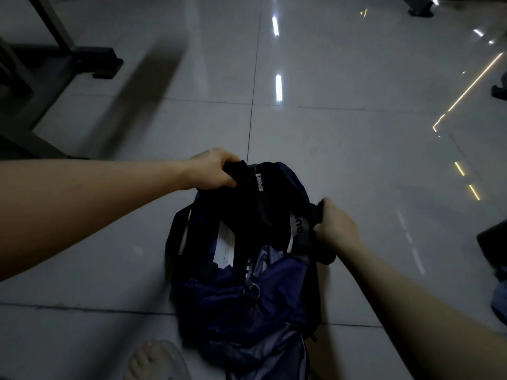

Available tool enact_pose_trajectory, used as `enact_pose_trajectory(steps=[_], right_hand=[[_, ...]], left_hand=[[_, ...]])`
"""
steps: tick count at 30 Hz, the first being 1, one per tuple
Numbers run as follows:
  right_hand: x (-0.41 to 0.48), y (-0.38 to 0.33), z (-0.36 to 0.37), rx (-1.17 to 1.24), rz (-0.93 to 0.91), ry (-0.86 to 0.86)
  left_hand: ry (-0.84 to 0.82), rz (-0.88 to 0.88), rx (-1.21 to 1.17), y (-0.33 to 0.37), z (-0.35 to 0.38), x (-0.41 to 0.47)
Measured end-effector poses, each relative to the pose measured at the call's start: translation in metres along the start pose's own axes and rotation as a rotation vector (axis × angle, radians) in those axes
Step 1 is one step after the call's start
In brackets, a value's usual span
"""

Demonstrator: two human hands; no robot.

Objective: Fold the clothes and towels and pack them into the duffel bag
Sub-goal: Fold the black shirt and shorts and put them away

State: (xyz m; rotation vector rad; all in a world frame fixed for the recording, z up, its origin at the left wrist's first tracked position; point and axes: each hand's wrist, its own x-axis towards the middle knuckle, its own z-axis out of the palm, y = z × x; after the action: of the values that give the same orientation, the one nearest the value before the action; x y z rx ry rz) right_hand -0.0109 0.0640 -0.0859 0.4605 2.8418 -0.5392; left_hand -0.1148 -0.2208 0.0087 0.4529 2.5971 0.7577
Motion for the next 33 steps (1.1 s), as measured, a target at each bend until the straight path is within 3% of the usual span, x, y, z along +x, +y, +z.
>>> enact_pose_trajectory(steps=[4, 8, 10, 12, 14, 18, 24, 29, 33], right_hand=[[-0.015, -0.005, 0.005, -0.239, -0.157, 0.025], [-0.050, -0.020, 0.004, -0.322, -0.696, 0.281], [-0.069, -0.019, 0.015, -0.374, -0.996, 0.203], [-0.086, -0.008, 0.028, -0.510, -1.114, 0.027], [-0.091, 0.011, 0.037, -0.624, -1.134, -0.016], [-0.095, 0.035, 0.026, -0.688, -1.139, 0.057], [-0.114, 0.034, 0.004, -0.555, -1.135, 0.140], [-0.125, 0.046, 0.004, -0.502, -1.093, 0.145], [-0.125, 0.052, 0.014, -0.500, -1.035, 0.163]], left_hand=[[-0.067, 0.008, -0.039, 0.009, 0.015, 0.003], [-0.074, 0.001, -0.019, 0.011, 0.024, 0.008], [-0.075, -0.017, -0.024, 0.011, 0.028, 0.009], [-0.083, -0.043, -0.048, 0.011, 0.031, 0.008], [-0.106, -0.069, -0.097, 0.011, 0.032, 0.005], [-0.195, -0.084, -0.140, 0.014, 0.038, 0.002], [-0.403, -0.030, -0.063, 0.052, 0.063, 0.003], [-0.663, -0.101, 0.054, 0.074, 0.093, 0.015], [-0.611, -0.084, 0.075, 0.056, 0.112, 0.008]])
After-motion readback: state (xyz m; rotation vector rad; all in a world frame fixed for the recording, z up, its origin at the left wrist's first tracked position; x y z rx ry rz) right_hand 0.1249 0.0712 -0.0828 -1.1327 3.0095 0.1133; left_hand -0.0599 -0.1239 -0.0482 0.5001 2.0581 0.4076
